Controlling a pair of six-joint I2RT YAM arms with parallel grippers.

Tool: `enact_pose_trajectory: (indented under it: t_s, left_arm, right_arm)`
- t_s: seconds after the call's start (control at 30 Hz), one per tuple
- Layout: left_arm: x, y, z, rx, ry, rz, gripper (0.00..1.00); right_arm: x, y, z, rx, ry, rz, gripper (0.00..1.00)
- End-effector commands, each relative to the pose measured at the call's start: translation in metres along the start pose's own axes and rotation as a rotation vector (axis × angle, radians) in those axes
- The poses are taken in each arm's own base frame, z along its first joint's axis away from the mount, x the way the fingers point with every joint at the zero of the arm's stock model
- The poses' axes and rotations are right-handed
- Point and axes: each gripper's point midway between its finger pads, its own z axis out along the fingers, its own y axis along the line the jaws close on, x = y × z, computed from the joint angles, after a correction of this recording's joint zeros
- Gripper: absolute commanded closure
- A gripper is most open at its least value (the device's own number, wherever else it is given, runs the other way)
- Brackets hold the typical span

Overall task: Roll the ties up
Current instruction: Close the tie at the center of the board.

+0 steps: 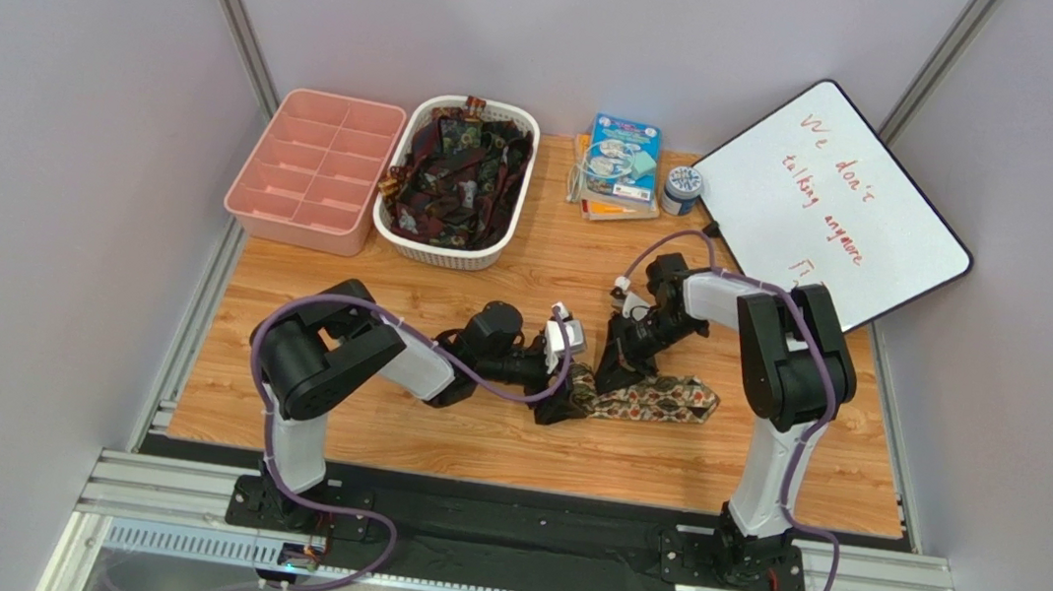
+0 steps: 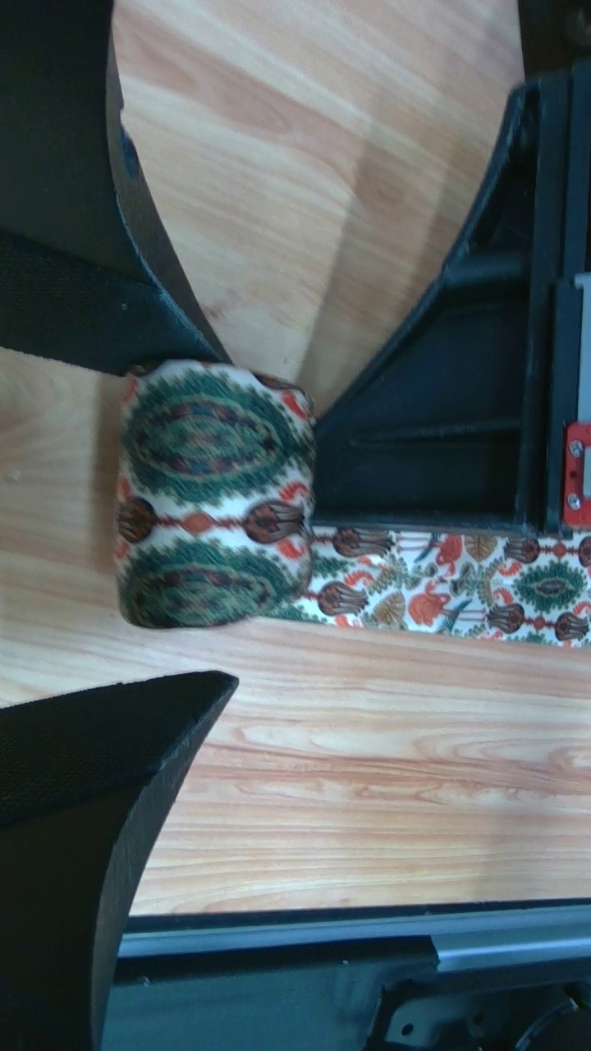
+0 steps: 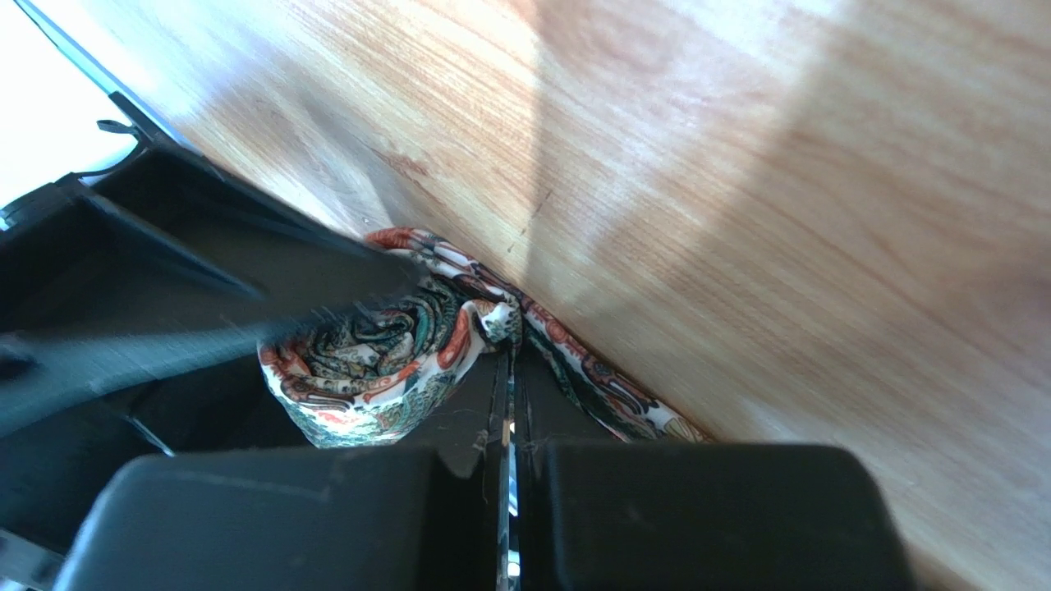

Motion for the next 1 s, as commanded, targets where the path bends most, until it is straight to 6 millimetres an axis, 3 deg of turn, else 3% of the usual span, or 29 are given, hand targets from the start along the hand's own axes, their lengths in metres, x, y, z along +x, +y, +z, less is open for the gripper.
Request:
enact_pose_trajectory:
  t_s: [0.0, 0.03, 0.13, 0.23, 0.33, 0.37, 0.5, 0.8, 0.9, 0.97]
  left_arm:
    - [-0.008, 0.002, 0.01, -0.014, -0.014, 0.028, 0.24]
    - [0.001, 0.003, 0.009, -0.024, 0.028, 0.018, 0.37]
    - [0.016, 0.009, 0.004, -0.049, 0.104, 0.106, 0.57]
    - [0.037, 0.01, -0.003, -0.046, 0.213, 0.189, 0.66]
    - [0.05, 0.014, -0.011, -0.058, 0.298, 0.214, 0.69]
    - [0.053, 0.016, -0.012, -0.065, 0.315, 0.22, 0.7]
    - [0.069, 0.016, -0.014, -0.059, 0.406, 0.253, 0.71]
    - [0.075, 0.016, -0.01, -0.06, 0.476, 0.265, 0.67]
    - [0.074, 0.018, -0.01, -0.063, 0.483, 0.267, 0.66]
    - [0.074, 0.018, -0.01, -0.064, 0.485, 0.268, 0.66]
  right_arm:
    - [-0.017, -0.035, 0.009, 0.182, -0.064, -0.059, 1.0]
    - [-0.016, -0.033, 0.009, 0.172, -0.062, -0.06, 1.0]
    - [-0.016, -0.015, 0.002, 0.096, -0.066, -0.095, 1.0]
    - [-0.02, 0.001, -0.014, 0.036, -0.079, -0.107, 0.97]
    - [-0.027, 0.017, -0.04, -0.02, -0.117, -0.124, 0.77]
    - [-0.028, 0.02, -0.048, -0.036, -0.13, -0.125, 0.66]
    - [-0.009, 0.036, -0.058, -0.106, -0.104, -0.121, 0.5]
    - [0.012, 0.045, -0.044, -0.167, -0.057, -0.109, 0.47]
    - [0.013, 0.039, -0.033, -0.14, -0.037, -0.119, 0.51]
    - [0.012, 0.03, -0.029, -0.105, -0.031, -0.114, 0.62]
